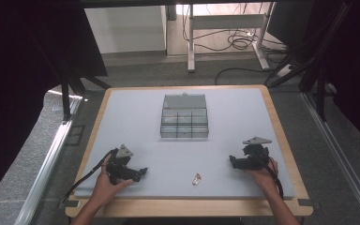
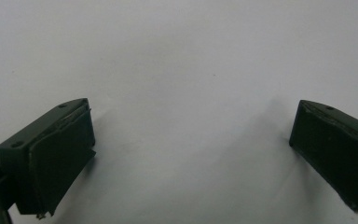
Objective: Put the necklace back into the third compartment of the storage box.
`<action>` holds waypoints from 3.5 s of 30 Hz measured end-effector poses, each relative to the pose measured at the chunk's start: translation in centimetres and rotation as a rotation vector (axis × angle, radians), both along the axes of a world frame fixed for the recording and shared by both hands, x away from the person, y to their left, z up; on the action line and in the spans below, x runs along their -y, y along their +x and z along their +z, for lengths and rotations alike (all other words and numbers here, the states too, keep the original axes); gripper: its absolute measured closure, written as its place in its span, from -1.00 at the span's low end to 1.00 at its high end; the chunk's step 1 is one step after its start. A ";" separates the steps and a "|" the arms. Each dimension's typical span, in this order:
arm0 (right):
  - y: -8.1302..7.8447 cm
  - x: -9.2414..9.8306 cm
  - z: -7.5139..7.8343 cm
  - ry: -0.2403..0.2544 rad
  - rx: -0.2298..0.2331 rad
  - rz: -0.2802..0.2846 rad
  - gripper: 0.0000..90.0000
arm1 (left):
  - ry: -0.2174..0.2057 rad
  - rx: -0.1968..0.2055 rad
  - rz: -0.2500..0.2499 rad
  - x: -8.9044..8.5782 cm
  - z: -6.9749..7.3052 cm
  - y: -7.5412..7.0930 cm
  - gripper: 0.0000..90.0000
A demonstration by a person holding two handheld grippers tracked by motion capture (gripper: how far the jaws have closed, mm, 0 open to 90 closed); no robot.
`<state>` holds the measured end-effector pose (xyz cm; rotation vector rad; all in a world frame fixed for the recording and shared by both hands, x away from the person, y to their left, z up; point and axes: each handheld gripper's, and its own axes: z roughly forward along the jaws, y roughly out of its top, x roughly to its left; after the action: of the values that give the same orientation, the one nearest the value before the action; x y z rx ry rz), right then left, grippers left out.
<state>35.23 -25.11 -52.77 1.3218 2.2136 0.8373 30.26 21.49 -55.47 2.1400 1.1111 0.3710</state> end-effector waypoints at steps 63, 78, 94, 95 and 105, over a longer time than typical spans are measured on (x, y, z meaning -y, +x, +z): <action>-4.5 -4.8 5.2 0.138 0.005 0.351 0.21 | 0.000 0.001 0.000 0.0 0.0 0.0 -1.00; -5.4 -8.4 4.2 0.094 -0.065 0.461 0.29 | 0.000 0.002 0.001 0.0 0.0 0.0 -1.00; -5.2 -10.9 2.6 0.048 -0.123 0.500 0.37 | -0.001 0.002 0.001 0.0 0.0 0.0 -1.00; -5.1 -11.0 2.5 0.044 -0.128 0.500 0.37 | 0.000 0.002 0.001 0.0 0.0 0.0 -1.00; -4.9 -11.9 1.5 0.008 -0.150 0.506 0.43 | 0.000 0.002 0.001 0.0 0.0 0.0 -1.00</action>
<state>30.35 -13.18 -51.30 0.8531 2.7194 0.9412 30.24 21.48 -55.47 2.1383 1.1111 0.3733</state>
